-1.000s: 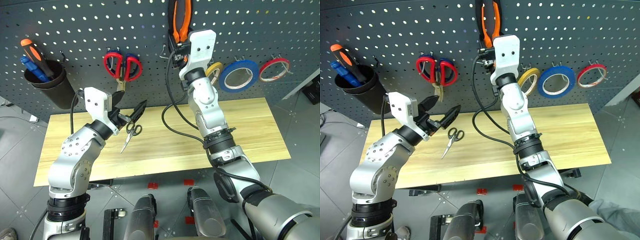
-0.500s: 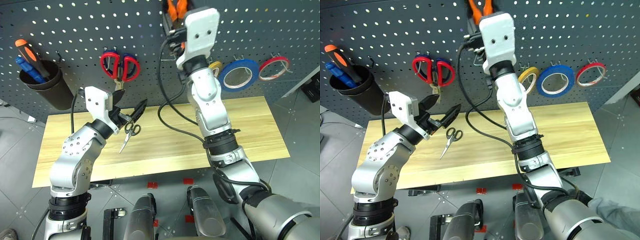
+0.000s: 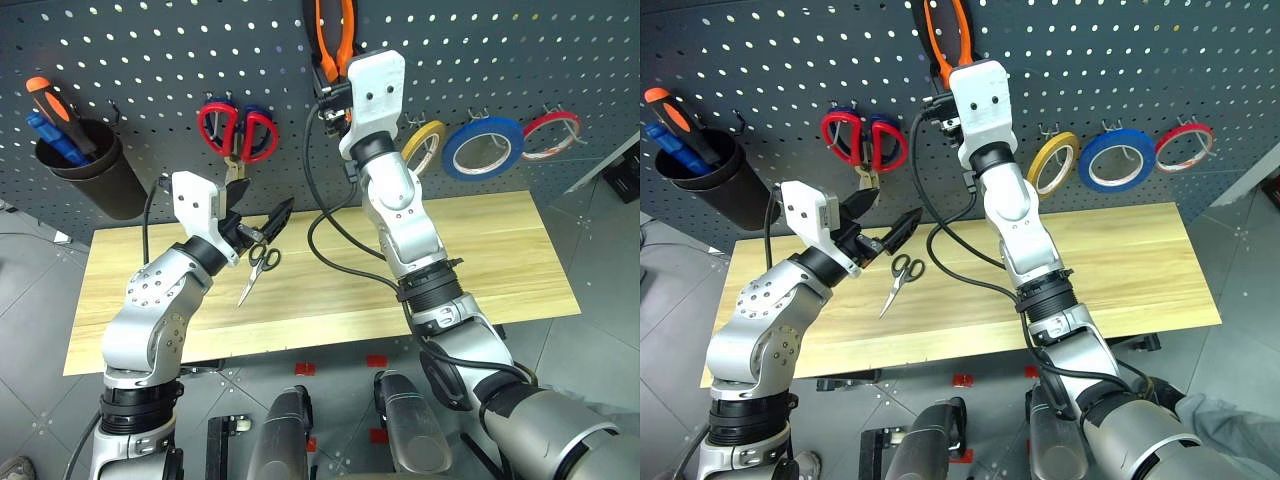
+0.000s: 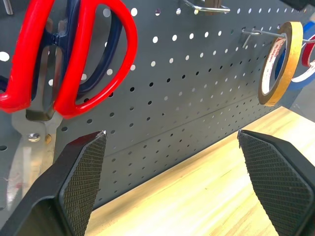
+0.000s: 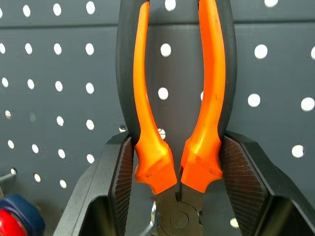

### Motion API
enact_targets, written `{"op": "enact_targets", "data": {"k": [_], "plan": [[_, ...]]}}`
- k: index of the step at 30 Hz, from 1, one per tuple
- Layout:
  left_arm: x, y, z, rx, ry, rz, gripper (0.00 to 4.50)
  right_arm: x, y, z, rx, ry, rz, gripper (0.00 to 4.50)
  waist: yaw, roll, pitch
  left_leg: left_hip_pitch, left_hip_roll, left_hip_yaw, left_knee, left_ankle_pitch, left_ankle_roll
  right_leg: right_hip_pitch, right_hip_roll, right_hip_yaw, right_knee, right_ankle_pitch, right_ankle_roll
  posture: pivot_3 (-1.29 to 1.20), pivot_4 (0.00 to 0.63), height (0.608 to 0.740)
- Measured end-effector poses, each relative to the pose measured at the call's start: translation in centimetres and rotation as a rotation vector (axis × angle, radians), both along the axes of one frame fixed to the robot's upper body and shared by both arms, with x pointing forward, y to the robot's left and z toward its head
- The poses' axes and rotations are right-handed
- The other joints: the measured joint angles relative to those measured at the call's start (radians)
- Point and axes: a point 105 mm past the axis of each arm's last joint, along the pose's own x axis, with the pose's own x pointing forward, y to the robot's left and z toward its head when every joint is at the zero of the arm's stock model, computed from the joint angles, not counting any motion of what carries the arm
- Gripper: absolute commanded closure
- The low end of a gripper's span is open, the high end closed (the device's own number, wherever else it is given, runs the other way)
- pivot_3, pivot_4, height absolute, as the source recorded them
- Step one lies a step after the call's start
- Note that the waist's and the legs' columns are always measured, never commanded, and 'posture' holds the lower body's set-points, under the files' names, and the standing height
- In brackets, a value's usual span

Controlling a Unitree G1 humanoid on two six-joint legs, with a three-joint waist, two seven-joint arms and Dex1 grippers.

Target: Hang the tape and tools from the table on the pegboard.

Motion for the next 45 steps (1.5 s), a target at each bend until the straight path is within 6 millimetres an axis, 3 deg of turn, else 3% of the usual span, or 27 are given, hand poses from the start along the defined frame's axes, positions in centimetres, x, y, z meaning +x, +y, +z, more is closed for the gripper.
{"op": "enact_targets", "data": {"k": [4, 10, 17, 22, 26, 34, 39, 45], "plan": [[0.2, 0.1, -0.3, 0.000, 0.008, 0.006, 0.00, 0.2, 0.0, -0.7, 0.003, 0.029, 0.004, 2.20, 0.000, 0.000, 0.000, 0.000, 0.000, 0.000, 0.000, 0.000, 0.000, 0.000, 0.000, 0.000, 0.000, 0.000, 0.000, -0.11, 0.352, 0.740], [0.2, -0.2, -0.5, 0.008, 0.007, 0.004, 0.00, 0.8, -0.2, -3.3, -0.014, 0.144, 0.016, 2.20, 0.000, 0.000, 0.000, 0.000, 0.000, 0.000, 0.000, 0.000, 0.000, 0.000, 0.000, 0.000, 0.000, 0.000, 0.000, -0.11, 0.351, 0.740], [0.2, 0.0, -0.8, 0.019, 0.014, 0.017, 0.00, 0.3, -0.8, -3.4, -0.001, 0.157, 0.025, 0.04, 0.000, 0.000, 0.000, 0.000, 0.000, 0.000, 0.000, 0.000, 0.000, 0.000, 0.000, 0.001, 0.000, 0.000, 0.000, -0.12, 0.348, 0.740], [0.2, 0.7, -2.3, 0.055, 0.058, 0.059, 0.00, -0.7, -1.3, -4.9, -0.031, 0.221, 0.067, 0.04, 0.001, 0.000, 0.000, 0.000, 0.000, 0.000, 0.000, 0.000, 0.000, 0.000, 0.000, 0.000, 0.000, 0.000, 0.000, -0.12, 0.342, 0.740], [0.2, 1.5, -4.4, 0.108, 0.138, 0.116, 0.00, -2.0, -1.8, -8.8, -0.126, 0.374, 0.130, 0.04, 0.003, 0.000, 0.000, 0.000, 0.000, 0.000, 0.000, 0.000, 0.000, 0.000, 0.000, 0.001, 0.000, 0.000, -0.001, -0.12, 0.341, 0.740], [0.2, 5.3, -10.4, 0.311, 0.430, 0.275, 0.00, -7.8, -2.1, -15.5, -0.291, 0.711, 0.411, 0.04, 0.003, 0.000, 0.000, 0.000, 0.000, -0.001, 0.000, -0.002, 0.004, 0.000, 0.001, 0.001, 0.001, 0.000, 0.000, -0.14, 0.351, 0.740], [0.4, 6.8, -14.1, 0.372, 0.614, 0.318, 0.00, -11.1, -1.9, -17.8, -0.452, 0.849, 0.572, 0.04, 0.006, -0.001, 0.000, 0.000, 0.000, -0.002, 0.000, -0.003, 0.005, 0.000, 0.001, 0.000, 0.000, 0.000, 0.000, -0.15, 0.358, 0.740], [1.3, 7.6, -16.4, 0.373, 0.717, 0.339, 0.00, -12.2, -1.6, -18.0, -0.496, 0.882, 0.639, 0.04, 0.006, -0.002, 0.001, 0.000, 0.000, -0.002, 0.001, -0.003, 0.004, 0.000, 0.001, -0.001, 0.000, 0.000, 0.000, -0.15, 0.356, 0.740]]}}
